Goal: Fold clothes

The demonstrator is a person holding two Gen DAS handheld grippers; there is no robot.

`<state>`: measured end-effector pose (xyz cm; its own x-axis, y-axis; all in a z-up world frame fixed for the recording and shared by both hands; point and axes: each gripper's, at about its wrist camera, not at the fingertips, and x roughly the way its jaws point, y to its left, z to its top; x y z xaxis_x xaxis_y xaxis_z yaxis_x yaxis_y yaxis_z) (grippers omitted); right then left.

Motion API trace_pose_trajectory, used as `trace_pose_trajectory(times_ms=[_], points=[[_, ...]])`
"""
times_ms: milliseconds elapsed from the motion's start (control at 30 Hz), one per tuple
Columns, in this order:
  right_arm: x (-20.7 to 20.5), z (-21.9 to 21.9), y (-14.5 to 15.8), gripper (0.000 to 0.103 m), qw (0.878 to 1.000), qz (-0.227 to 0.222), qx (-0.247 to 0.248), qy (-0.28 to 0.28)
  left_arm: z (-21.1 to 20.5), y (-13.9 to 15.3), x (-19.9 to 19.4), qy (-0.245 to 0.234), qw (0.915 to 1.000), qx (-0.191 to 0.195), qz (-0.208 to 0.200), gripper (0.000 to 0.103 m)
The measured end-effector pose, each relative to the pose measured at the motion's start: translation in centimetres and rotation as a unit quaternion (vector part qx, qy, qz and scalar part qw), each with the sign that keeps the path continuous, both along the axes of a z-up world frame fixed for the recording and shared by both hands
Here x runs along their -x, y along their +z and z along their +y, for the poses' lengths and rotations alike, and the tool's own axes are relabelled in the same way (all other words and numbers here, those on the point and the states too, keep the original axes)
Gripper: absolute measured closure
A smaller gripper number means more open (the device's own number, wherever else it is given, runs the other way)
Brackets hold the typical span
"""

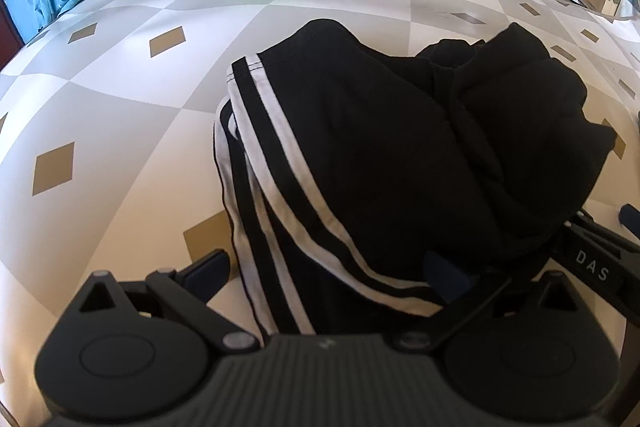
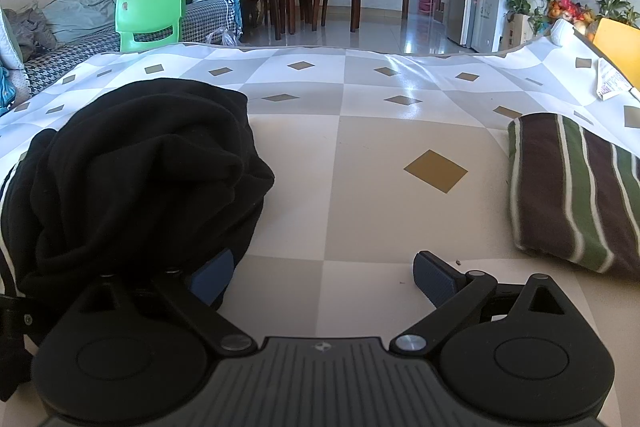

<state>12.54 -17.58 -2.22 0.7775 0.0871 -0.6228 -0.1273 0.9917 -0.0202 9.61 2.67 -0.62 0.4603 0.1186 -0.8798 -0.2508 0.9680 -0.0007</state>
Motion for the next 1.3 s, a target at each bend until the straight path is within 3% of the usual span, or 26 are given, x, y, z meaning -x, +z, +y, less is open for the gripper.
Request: trace_pose_trajectory(times_ms=[267,667,1300], points=[[0.0,-0.1,0.0,0.005,1.000,0.000,0.000,0.000,0.3,0.0,0.3,-0.001,1.0000,0.008,-0.002,0.000],[0.0,-0.1,-0.1,0.005,1.000,0.000,0.000,0.000,-0.7,0.3,1.5,-0.014,0.9994,-0.029,-0.013,0.000],[0.0,-0.1,-0.2,0.001,1.000,0.002,0.001,-0.001,-0.4,0.2,1.8,-0.012,0.9998,-0.018,-0.001,0.000]])
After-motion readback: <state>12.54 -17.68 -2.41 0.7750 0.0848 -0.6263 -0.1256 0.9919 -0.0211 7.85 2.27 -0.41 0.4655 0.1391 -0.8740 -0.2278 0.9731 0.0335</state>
